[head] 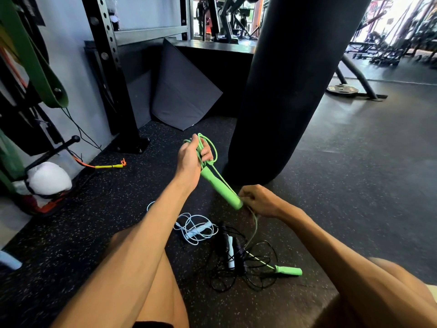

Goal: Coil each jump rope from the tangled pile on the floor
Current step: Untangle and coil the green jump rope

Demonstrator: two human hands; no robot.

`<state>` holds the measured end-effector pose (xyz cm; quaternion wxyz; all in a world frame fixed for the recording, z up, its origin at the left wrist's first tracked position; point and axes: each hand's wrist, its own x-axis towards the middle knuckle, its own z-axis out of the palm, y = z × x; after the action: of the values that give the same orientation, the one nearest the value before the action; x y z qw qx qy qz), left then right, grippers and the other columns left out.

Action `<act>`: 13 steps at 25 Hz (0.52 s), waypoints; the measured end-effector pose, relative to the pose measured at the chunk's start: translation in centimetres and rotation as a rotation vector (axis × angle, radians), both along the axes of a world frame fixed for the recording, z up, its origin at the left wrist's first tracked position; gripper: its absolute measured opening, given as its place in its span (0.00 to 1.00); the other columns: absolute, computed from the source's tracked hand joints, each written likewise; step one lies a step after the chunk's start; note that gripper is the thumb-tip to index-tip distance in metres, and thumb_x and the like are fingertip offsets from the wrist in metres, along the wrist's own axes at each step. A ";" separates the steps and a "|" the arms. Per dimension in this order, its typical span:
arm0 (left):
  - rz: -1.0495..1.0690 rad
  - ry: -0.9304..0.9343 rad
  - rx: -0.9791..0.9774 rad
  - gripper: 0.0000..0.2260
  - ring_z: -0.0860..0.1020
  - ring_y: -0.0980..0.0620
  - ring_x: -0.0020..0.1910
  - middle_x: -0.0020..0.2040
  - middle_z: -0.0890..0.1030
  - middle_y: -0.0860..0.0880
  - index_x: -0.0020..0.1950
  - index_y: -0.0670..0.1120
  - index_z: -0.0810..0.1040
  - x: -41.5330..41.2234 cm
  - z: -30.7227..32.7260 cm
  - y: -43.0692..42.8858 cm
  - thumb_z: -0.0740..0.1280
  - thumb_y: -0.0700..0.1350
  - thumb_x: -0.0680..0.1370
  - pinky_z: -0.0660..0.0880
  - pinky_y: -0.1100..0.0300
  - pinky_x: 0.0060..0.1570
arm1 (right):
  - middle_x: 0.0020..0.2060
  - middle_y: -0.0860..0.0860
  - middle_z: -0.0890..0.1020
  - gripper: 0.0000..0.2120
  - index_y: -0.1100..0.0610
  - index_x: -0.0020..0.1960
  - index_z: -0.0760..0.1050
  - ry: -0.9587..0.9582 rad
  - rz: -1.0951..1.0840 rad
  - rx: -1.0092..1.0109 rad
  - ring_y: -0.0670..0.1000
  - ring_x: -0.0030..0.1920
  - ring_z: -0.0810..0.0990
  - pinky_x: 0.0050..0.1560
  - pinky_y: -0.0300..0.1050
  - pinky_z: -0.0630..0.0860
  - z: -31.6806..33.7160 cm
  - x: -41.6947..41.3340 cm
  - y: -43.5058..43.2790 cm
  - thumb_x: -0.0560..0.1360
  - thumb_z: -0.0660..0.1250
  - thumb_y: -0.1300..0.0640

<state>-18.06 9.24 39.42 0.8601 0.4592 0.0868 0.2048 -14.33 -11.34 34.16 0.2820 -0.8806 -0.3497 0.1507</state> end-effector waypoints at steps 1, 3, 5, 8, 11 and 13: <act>0.024 0.011 0.028 0.14 0.62 0.55 0.25 0.26 0.66 0.52 0.41 0.44 0.67 -0.1 0.1 0.1 0.54 0.46 0.85 0.60 0.58 0.33 | 0.29 0.52 0.80 0.09 0.53 0.43 0.75 0.011 0.001 0.032 0.54 0.30 0.80 0.30 0.41 0.75 0.5 -0.1 -0.1 0.80 0.63 0.63; 0.059 0.019 0.098 0.15 0.62 0.56 0.23 0.25 0.66 0.53 0.40 0.45 0.66 -0.1 0.1 0.0 0.53 0.46 0.85 0.60 0.61 0.30 | 0.28 0.51 0.78 0.08 0.57 0.46 0.79 0.028 0.023 0.077 0.51 0.29 0.78 0.30 0.43 0.76 1.5 -0.4 -0.2 0.81 0.63 0.60; 0.095 0.017 0.194 0.15 0.63 0.56 0.23 0.25 0.67 0.53 0.39 0.46 0.63 0.0 0.0 -0.4 0.52 0.46 0.86 0.60 0.63 0.27 | 0.28 0.48 0.76 0.09 0.59 0.50 0.82 -0.026 0.086 0.089 0.42 0.27 0.75 0.29 0.34 0.72 2.4 -1.0 0.1 0.81 0.62 0.60; 0.131 0.025 0.348 0.14 0.65 0.57 0.23 0.26 0.68 0.51 0.40 0.46 0.64 0.7 -0.7 -1.3 0.52 0.44 0.86 0.62 0.63 0.26 | 0.28 0.43 0.75 0.10 0.60 0.50 0.82 -0.141 0.199 0.130 0.39 0.28 0.74 0.32 0.30 0.67 3.6 -2.4 1.1 0.81 0.62 0.60; 0.079 0.038 0.572 0.13 0.69 0.55 0.23 0.26 0.71 0.52 0.42 0.45 0.67 1.1 -1.7 -1.8 0.54 0.44 0.85 0.68 0.59 0.29 | 0.29 0.44 0.74 0.11 0.59 0.49 0.82 -0.196 0.178 0.204 0.41 0.29 0.74 0.33 0.32 0.66 4.9 -3.2 1.5 0.81 0.61 0.60; -0.017 0.095 0.749 0.12 0.72 0.55 0.23 0.28 0.73 0.49 0.42 0.44 0.70 1.0 -2.0 -2.1 0.56 0.44 0.85 0.71 0.58 0.30 | 0.30 0.44 0.75 0.11 0.58 0.48 0.81 -0.234 0.115 0.289 0.42 0.30 0.73 0.33 0.34 0.67 6.2 -3.4 1.3 0.82 0.61 0.58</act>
<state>-17.01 7.17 37.39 0.6294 0.7514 0.0417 0.1935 -17.68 -10.01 40.36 0.3541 -0.8210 -0.4477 0.0111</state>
